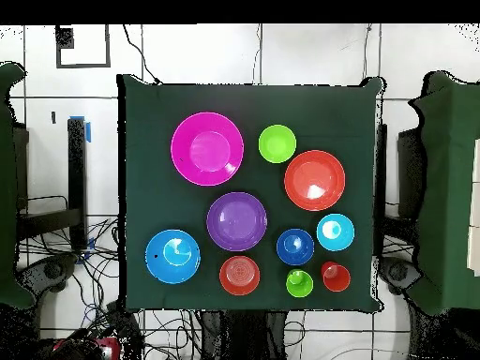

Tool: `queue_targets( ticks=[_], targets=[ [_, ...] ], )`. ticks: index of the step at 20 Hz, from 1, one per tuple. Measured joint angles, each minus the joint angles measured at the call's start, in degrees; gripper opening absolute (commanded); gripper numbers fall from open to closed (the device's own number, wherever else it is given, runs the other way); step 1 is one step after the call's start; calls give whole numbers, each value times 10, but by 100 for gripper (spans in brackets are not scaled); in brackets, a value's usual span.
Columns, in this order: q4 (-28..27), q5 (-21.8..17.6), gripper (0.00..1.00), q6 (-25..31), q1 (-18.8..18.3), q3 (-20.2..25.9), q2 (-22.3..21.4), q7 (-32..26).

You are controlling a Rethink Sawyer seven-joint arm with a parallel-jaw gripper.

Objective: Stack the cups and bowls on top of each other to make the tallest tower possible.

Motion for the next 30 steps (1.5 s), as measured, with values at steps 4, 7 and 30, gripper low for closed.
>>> queue_targets(
  ticks=[4, 7, 30],
  targets=[
    [-2, 14, 100, 0, 7, 0, -1, 41],
    [-5, 26, 100, 2, -5, 1, 1, 65],
    [-159, 0, 100, -2, -278, 89, 208, 69]
  ],
)
